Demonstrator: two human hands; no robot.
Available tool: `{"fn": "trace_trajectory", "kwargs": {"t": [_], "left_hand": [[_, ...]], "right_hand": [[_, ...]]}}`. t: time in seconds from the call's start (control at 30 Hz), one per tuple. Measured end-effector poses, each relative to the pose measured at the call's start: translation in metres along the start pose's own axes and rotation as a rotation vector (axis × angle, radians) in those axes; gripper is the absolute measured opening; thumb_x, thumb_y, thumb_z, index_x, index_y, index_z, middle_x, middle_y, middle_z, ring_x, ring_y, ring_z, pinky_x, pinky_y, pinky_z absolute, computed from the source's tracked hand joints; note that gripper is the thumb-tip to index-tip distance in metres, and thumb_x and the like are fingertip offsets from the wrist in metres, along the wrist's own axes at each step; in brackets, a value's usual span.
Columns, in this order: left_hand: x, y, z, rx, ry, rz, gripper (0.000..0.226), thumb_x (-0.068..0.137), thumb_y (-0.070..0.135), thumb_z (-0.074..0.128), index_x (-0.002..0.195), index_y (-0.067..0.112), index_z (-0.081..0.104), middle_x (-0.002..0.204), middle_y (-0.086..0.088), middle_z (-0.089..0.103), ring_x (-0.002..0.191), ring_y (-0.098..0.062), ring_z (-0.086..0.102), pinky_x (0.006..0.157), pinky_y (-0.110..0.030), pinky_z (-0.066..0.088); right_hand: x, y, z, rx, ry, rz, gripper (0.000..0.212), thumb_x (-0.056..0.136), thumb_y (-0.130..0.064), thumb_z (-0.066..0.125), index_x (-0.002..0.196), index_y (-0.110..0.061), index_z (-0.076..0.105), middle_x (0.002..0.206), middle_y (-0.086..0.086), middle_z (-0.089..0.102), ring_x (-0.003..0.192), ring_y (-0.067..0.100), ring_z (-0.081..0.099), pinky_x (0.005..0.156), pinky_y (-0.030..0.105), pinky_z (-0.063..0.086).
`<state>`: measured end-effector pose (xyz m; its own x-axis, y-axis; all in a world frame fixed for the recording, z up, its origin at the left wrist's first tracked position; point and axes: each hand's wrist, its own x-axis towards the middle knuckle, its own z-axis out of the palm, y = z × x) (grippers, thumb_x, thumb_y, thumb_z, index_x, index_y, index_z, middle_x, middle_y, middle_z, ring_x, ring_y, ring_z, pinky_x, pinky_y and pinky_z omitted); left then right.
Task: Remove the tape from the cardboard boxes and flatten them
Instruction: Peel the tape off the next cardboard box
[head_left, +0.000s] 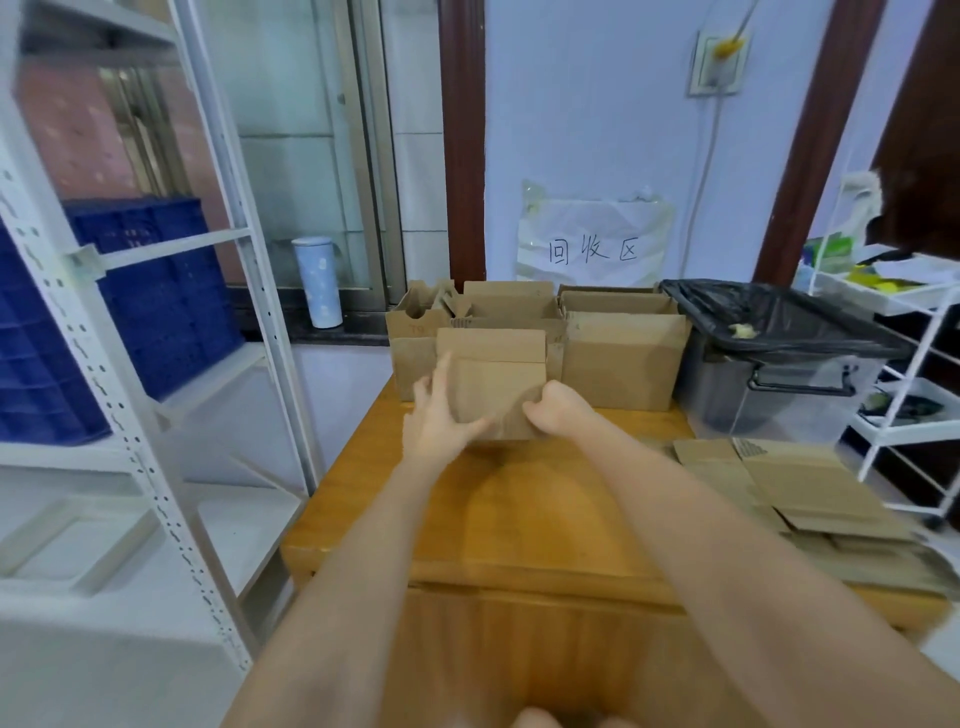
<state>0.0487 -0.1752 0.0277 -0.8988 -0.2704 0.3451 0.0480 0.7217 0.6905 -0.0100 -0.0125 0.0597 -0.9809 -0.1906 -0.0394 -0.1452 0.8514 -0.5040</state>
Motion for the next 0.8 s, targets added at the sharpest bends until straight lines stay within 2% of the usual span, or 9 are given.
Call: {"fn": "trace_trajectory", "kwargs": {"t": [0.07,0.13,0.23,0.37,0.5,0.6,0.67,0.73,0.8], "left_hand": [[-0.008,0.013,0.004,0.234,-0.122,0.095,0.111,0.067,0.059,0.077,0.149,0.041,0.004,0.156,-0.008,0.004,0.137,-0.034,0.028,0.112,-0.049,0.027],[-0.015,0.024,0.011,0.428,-0.134,0.118,0.114,0.067,0.055,0.079,0.151,0.037,0.002,0.157,-0.011,-0.012,0.141,-0.034,0.019,0.113,-0.046,0.021],[-0.021,0.040,0.019,0.616,-0.053,0.105,0.110,0.074,0.052,0.076,0.152,0.029,0.002,0.157,-0.015,-0.016,0.129,-0.034,0.037,0.106,-0.042,0.029],[-0.022,0.052,0.026,0.600,-0.137,0.040,0.103,0.077,0.067,0.063,0.152,0.021,0.009,0.158,-0.007,0.009,0.126,-0.033,0.044,0.103,-0.045,0.029],[-0.024,0.064,0.027,0.503,-0.157,-0.014,0.092,0.077,0.076,0.053,0.146,0.019,0.030,0.148,-0.003,0.032,0.124,-0.027,0.046,0.101,-0.046,0.028],[-0.027,0.078,0.029,0.308,-0.080,-0.108,0.076,0.075,0.077,0.054,0.122,0.017,0.053,0.123,-0.002,0.055,0.111,-0.027,0.055,0.098,-0.041,0.037],[-0.025,0.089,0.029,0.171,-0.037,-0.227,0.071,0.073,0.078,0.054,0.105,0.014,0.057,0.105,-0.004,0.064,0.098,-0.027,0.061,0.092,-0.040,0.047],[-0.022,0.103,0.025,0.106,-0.072,-0.331,0.077,0.071,0.080,0.053,0.103,0.010,0.059,0.097,-0.005,0.066,0.090,-0.027,0.064,0.083,-0.036,0.052],[-0.019,0.116,0.019,0.056,-0.158,-0.383,0.079,0.070,0.081,0.053,0.099,0.008,0.057,0.086,-0.007,0.067,0.078,-0.029,0.069,0.078,-0.035,0.056]], "right_hand": [[-0.008,0.007,-0.011,0.004,0.035,0.002,0.035,0.097,-0.029,0.044,0.112,0.000,0.056,0.096,0.010,0.061,0.087,0.027,0.057,0.069,0.031,0.043],[-0.015,0.014,-0.022,0.036,0.051,-0.011,0.034,0.097,-0.028,0.045,0.113,0.000,0.056,0.104,0.010,0.061,0.092,0.028,0.057,0.076,0.033,0.046],[-0.028,0.022,-0.038,0.094,0.015,-0.053,0.035,0.098,-0.035,0.046,0.113,-0.005,0.054,0.113,0.011,0.059,0.105,0.028,0.056,0.082,0.032,0.043],[-0.034,0.038,-0.054,0.193,-0.003,-0.045,0.052,0.098,-0.045,0.039,0.130,-0.005,0.050,0.126,0.010,0.057,0.108,0.025,0.054,0.091,0.035,0.043],[-0.043,0.053,-0.066,0.299,0.008,-0.079,0.050,0.099,-0.045,0.037,0.133,-0.010,0.050,0.134,0.009,0.054,0.117,0.026,0.053,0.104,0.042,0.040],[-0.050,0.061,-0.069,0.129,0.229,-0.207,0.052,0.095,-0.044,0.046,0.135,-0.011,0.047,0.136,0.005,0.049,0.117,0.023,0.052,0.098,0.039,0.044],[-0.058,0.065,-0.071,-0.071,0.430,-0.379,0.051,0.091,-0.040,0.054,0.130,-0.007,0.049,0.127,0.006,0.050,0.113,0.022,0.051,0.087,0.032,0.043],[-0.064,0.066,-0.073,-0.214,0.493,-0.525,0.051,0.087,-0.040,0.060,0.124,-0.007,0.051,0.118,0.006,0.052,0.107,0.022,0.051,0.079,0.030,0.039],[-0.064,0.066,-0.068,-0.275,0.480,-0.621,0.053,0.082,-0.046,0.062,0.120,-0.010,0.054,0.115,0.004,0.054,0.106,0.023,0.052,0.081,0.032,0.041]]}}
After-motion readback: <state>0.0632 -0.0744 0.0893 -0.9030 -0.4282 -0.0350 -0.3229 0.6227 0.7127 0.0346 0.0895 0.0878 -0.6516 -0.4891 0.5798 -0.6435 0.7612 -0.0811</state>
